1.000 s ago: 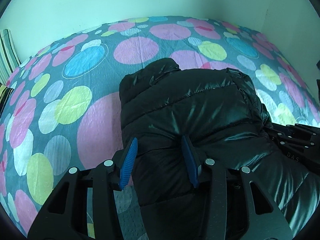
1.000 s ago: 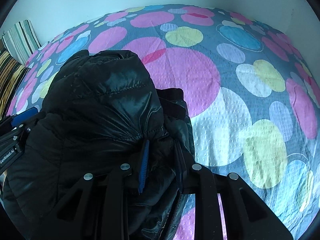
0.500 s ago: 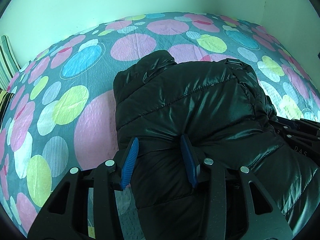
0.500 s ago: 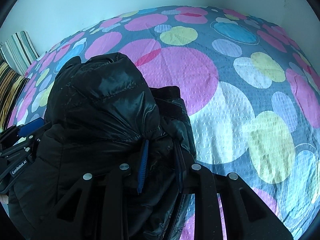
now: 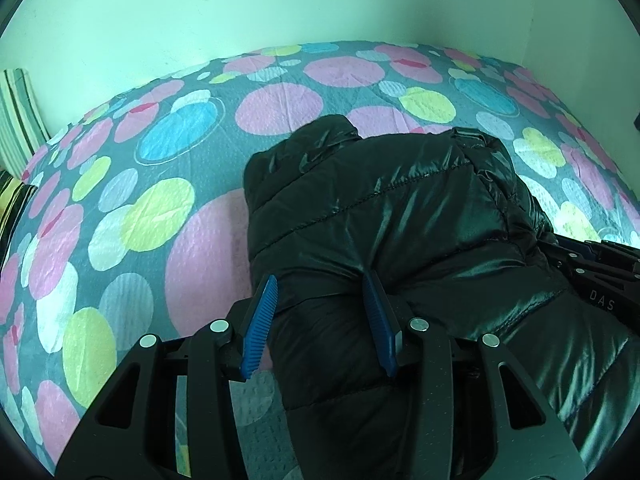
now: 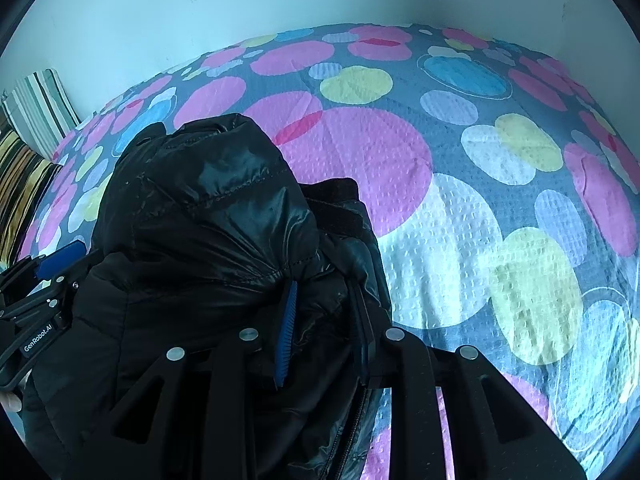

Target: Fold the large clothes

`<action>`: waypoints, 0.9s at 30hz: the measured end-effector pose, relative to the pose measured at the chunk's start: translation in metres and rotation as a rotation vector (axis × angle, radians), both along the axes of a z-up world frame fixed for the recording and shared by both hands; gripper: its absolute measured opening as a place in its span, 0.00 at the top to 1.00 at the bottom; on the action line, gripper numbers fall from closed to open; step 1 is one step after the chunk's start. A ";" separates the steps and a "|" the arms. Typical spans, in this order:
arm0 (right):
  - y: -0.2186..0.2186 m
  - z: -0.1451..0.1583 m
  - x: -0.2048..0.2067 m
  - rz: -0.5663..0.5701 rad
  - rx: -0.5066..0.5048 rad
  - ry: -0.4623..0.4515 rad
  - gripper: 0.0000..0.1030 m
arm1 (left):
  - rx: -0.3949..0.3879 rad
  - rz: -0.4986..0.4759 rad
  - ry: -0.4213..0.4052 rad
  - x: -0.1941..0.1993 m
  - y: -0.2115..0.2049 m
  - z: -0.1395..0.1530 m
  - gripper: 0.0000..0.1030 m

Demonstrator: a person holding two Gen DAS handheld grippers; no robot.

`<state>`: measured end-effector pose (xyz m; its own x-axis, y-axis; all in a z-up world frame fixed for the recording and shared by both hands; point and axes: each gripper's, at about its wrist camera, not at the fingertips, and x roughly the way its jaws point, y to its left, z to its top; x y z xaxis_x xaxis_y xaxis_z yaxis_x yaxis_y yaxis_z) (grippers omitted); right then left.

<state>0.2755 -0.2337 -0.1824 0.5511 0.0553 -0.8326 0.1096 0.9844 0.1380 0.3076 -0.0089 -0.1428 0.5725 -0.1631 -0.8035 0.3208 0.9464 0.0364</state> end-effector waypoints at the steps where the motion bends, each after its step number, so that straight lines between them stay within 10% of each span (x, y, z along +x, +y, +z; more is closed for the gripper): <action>1: 0.001 0.002 -0.001 0.001 -0.006 -0.005 0.75 | -0.016 0.015 -0.004 -0.003 0.006 0.004 0.56; 20: 0.048 0.105 -0.100 0.093 0.010 -0.188 0.43 | -0.217 0.111 -0.027 -0.102 0.088 0.027 0.55; 25: 0.062 0.087 -0.116 0.138 -0.063 -0.132 0.44 | -0.196 0.057 -0.030 -0.107 0.066 0.021 0.56; 27: 0.056 0.075 -0.114 0.104 -0.084 -0.097 0.60 | -0.178 0.052 -0.038 -0.105 0.057 0.019 0.57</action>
<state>0.1614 -0.1777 -0.1079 0.6242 0.0490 -0.7797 -0.0035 0.9982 0.0600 0.2022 0.0483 -0.1240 0.6134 -0.2702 -0.7421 0.2732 0.9542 -0.1216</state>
